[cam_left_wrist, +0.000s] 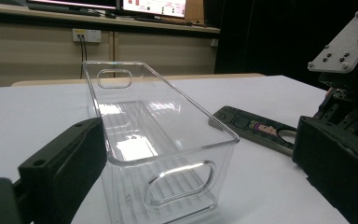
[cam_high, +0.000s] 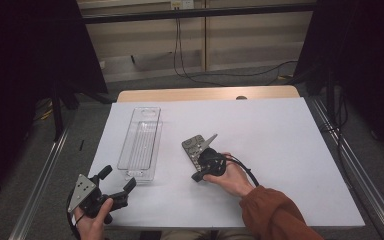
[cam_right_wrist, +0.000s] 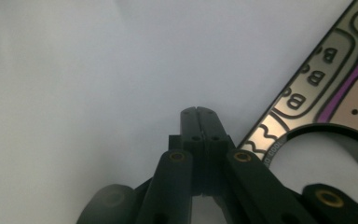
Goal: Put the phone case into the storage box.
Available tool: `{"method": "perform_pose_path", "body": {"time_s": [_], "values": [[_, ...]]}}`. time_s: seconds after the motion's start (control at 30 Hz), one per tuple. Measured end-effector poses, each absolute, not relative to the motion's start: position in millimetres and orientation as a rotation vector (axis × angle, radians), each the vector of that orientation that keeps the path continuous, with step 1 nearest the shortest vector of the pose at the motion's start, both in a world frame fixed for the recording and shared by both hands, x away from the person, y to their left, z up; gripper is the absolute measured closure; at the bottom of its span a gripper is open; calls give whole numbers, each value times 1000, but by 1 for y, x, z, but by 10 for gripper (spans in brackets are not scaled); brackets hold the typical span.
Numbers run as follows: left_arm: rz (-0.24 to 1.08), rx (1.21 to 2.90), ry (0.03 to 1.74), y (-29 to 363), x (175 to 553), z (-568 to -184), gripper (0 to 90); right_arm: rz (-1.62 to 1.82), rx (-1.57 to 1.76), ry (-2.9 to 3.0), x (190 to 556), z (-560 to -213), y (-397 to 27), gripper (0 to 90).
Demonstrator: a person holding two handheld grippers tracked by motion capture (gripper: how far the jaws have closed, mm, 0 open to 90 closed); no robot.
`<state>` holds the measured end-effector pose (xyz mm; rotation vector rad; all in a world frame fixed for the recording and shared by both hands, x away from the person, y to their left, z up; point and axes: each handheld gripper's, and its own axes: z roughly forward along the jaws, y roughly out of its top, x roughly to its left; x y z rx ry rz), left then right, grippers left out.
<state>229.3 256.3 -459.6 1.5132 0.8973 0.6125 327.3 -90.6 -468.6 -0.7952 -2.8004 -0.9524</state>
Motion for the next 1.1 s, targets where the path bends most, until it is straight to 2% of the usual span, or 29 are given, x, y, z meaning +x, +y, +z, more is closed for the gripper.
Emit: {"method": "perform_pose_path", "body": {"time_s": [1.1], "values": [[612,1518,892,256,230,-459,31,-890,-927,-2807,336,-466,-133,900]]}}
